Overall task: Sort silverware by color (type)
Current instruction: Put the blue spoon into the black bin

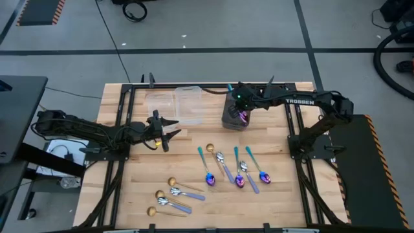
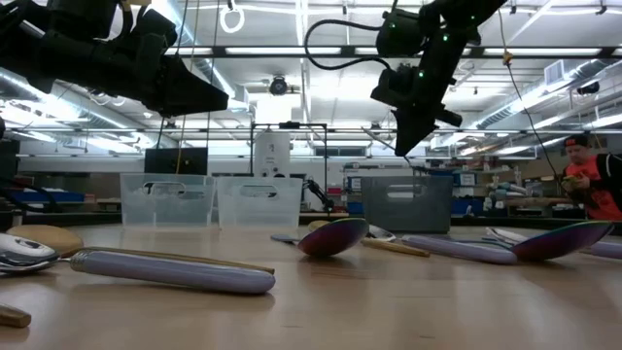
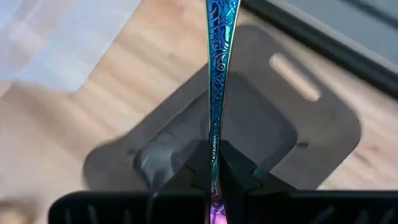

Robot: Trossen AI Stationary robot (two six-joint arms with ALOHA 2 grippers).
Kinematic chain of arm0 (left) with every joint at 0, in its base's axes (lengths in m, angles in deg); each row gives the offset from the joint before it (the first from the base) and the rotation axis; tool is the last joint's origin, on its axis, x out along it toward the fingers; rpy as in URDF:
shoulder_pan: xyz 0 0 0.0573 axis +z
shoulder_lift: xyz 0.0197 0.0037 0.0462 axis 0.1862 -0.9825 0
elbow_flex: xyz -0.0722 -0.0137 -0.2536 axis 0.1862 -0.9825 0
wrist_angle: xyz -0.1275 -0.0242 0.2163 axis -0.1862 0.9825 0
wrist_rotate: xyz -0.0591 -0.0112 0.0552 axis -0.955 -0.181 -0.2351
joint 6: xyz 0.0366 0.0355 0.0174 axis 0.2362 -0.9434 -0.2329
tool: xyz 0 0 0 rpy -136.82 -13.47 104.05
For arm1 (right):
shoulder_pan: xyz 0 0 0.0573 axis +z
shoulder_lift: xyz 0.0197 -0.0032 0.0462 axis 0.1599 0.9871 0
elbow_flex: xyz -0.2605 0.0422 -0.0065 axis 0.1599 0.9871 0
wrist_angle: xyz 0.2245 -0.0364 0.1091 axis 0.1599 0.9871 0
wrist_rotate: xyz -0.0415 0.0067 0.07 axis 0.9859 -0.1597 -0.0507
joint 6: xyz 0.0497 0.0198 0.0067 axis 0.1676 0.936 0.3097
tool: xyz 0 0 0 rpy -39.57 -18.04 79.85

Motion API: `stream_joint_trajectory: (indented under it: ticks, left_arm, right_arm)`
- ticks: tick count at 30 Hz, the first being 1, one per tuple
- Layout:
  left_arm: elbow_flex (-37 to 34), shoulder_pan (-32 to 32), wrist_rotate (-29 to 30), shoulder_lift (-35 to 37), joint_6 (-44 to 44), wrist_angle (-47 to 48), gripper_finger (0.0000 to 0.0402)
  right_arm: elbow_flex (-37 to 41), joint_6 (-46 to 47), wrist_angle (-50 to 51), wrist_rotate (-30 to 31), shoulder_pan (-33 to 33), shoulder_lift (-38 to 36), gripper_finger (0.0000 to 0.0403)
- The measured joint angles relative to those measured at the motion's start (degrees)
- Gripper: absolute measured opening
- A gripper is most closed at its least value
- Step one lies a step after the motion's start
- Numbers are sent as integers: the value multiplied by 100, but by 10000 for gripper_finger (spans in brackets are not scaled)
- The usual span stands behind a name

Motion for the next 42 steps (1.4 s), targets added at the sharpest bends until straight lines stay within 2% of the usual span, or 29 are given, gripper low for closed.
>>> stream_joint_trajectory:
  ticks: [17,22,28,36,42]
  left_arm:
    - [0,4,0,0,-4,2,194]
    - [0,4,0,0,-7,2,194]
    - [0,4,0,0,-7,2,194]
    - [0,4,0,0,-4,2,194]
    - [0,2,2,-2,-2,7,194]
  right_arm:
    - [1245,430,-1617,112,-31,5,18]
    - [1355,590,-1588,39,-60,7,20]
    - [1355,679,-1401,-379,-162,7,26]
    - [1355,683,-1304,-449,-192,76,28]
    - [1353,726,-1279,-512,-197,188,54]
